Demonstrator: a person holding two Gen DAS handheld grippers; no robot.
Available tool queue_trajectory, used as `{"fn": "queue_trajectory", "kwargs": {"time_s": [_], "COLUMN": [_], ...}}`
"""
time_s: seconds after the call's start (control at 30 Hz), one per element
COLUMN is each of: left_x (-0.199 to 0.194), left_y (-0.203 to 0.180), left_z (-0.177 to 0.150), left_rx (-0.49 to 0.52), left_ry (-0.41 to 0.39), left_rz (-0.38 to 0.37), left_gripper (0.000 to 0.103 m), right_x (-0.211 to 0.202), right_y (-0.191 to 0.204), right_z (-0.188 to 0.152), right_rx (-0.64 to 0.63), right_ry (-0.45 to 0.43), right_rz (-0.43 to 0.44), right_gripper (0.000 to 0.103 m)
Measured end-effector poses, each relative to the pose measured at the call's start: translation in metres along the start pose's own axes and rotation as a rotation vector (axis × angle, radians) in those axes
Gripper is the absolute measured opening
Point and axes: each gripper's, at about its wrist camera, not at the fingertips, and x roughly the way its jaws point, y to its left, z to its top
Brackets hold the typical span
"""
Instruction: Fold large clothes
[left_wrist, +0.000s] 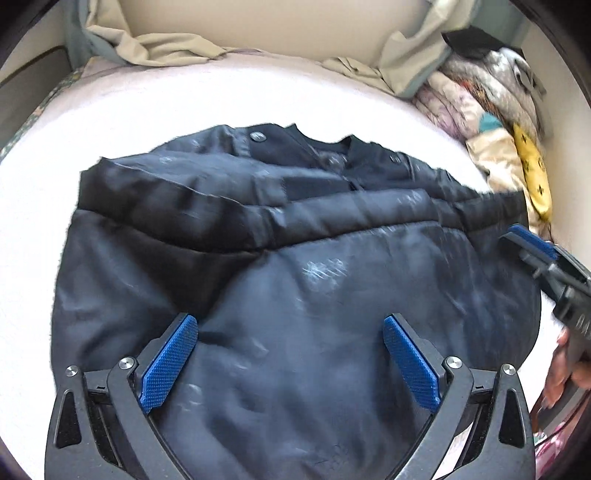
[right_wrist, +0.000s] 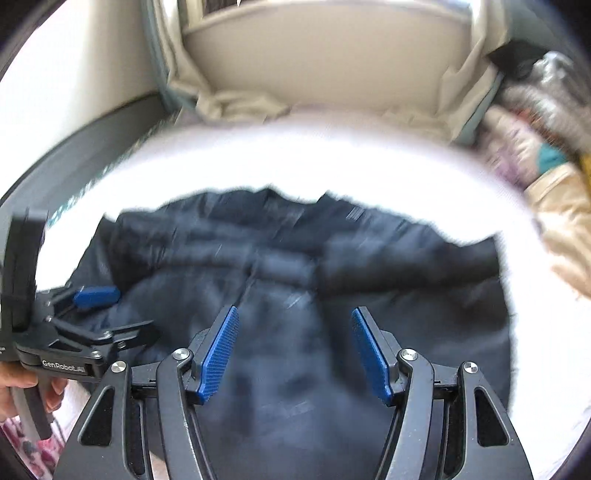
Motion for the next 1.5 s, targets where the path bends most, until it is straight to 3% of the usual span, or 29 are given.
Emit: {"fn": "queue_trajectory", "kwargs": {"time_s": [0.1, 0.23, 0.5, 0.6, 0.7, 0.9, 1.07, 1.23, 1.5], "left_x": [-0.012, -0.016, 0.001, -0.006, -0.024, -0.066, -0.062, -0.046, -0.022], "left_y": [0.015, 0.032, 0.035, 0.042, 0.061, 0.108, 0.15, 0.171, 0.179], "left_z": [0.006, 0.012, 0.007, 0.011, 0.019, 0.024, 0.012, -0.013, -0.028], "left_rx": [-0.052, -0.098, -0.092, -0.139, -0.237, -0.392, -0.562, -0.658, -0.681], "left_ry": [-0.047, -0.067, -0.016, -0.014, -0.018, -0.082, -0.015, 0.065, 0.096], "left_rz": [0.019, 0.046, 0.074, 0.017, -0.106, -0.21, -0.323, -0.371, -0.37], "left_gripper": [0.101, 0.101, 0.101, 0.101, 0.101, 0.102, 0.102, 0.102, 0.102], "right_x": [-0.001, 0.016, 0.054, 0.055, 0.045, 0.013, -0.005, -0.009, -0.012], "right_y": [-0.037, -0.077, -0.09, -0.094, -0.097, -0.104, -0.099, -0.093, -0.08], "right_z": [0.005, -0.004, -0.031, -0.034, -0.028, -0.016, -0.013, -0.012, -0.013], "right_rx": [0.114, 0.253, 0.309, 0.341, 0.403, 0.565, 0.574, 0.547, 0.515], "right_ry": [0.008, 0.08, 0.19, 0.191, 0.192, 0.133, 0.117, 0.117, 0.13], "right_rz": [-0.045, -0.058, -0.028, -0.02, 0.017, 0.198, 0.229, 0.218, 0.226], "right_gripper": [0.062, 0.062, 0.062, 0.064, 0.07, 0.072, 0.072, 0.072, 0.072]}}
